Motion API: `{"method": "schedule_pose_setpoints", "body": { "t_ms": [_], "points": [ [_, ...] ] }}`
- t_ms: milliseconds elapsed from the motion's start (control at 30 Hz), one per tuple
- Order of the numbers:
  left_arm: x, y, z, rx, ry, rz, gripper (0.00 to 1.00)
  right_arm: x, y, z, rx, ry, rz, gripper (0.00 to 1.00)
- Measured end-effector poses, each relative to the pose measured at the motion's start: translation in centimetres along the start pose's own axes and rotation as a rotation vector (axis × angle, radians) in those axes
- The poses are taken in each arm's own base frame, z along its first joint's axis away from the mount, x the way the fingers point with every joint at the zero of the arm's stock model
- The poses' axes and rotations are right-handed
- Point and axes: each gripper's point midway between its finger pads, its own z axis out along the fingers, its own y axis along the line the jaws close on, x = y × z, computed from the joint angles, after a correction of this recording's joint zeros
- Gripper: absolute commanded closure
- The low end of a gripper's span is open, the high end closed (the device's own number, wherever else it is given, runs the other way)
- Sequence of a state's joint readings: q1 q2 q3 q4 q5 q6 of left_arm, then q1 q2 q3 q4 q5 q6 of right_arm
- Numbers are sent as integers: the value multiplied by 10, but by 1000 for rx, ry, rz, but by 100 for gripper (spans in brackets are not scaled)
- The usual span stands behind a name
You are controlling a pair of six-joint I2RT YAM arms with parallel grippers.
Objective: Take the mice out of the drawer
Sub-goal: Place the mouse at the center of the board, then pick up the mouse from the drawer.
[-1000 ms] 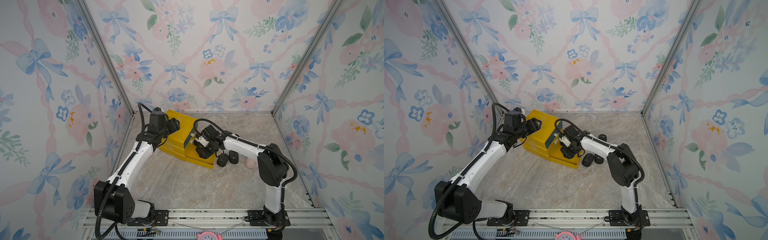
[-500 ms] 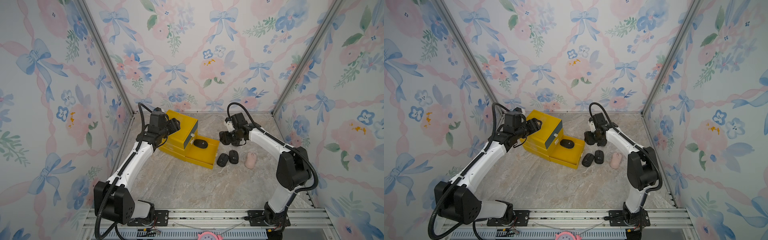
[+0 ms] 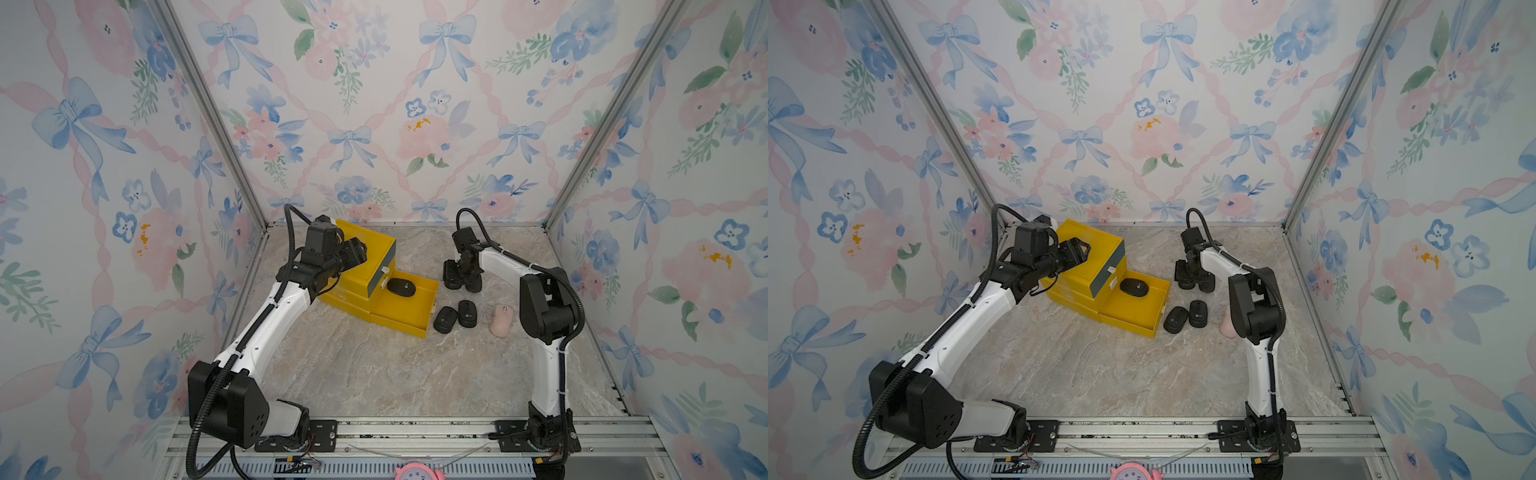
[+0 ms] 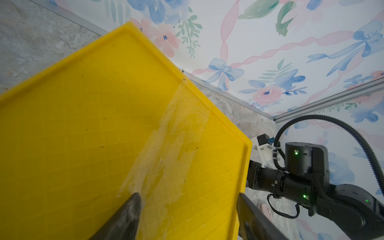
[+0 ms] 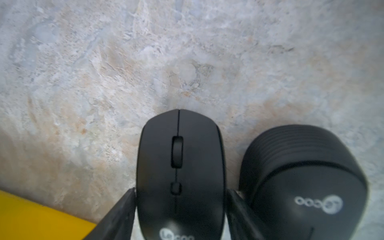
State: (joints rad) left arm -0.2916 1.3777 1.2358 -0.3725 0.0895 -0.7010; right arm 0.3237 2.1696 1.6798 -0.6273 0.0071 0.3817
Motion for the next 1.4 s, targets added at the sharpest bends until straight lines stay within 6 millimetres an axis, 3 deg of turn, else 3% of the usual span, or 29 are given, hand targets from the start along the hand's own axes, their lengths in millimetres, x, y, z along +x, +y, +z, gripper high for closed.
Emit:
{"method": "schedule_pose_setpoints", "body": {
  "t_ms": [133,267,400,500,567,633,767,867,1200,1400],
  "points": [
    [0,0,0,-1,0,1,24,-9,7,-12,-14,-31,-2,24],
    [-1,1,0,-3,-2,0,25,-11,26,-55,-60,-95,-72,25],
    [-1,2,-1,-1,-3,-8,25,-5,81,-124,-210,-199,-288,23],
    [-1,4,-4,-1,-6,-19,25,11,122,-144,-307,-230,-447,22],
    [0,4,-6,0,-8,-28,25,24,139,-134,-350,-197,-517,22],
    [1,5,-7,0,-9,-39,25,35,146,-111,-360,-143,-564,22],
    [3,6,-10,2,-14,-58,25,54,145,-56,-336,-28,-613,20],
    [2,6,-9,2,-16,-68,25,64,141,-29,-316,31,-636,19],
    [1,7,-9,-1,-20,-73,25,53,164,-19,-316,-7,-706,16],
    [-1,9,-7,-4,-28,-76,26,64,174,-14,-327,-1,-766,24]
  ]
}}
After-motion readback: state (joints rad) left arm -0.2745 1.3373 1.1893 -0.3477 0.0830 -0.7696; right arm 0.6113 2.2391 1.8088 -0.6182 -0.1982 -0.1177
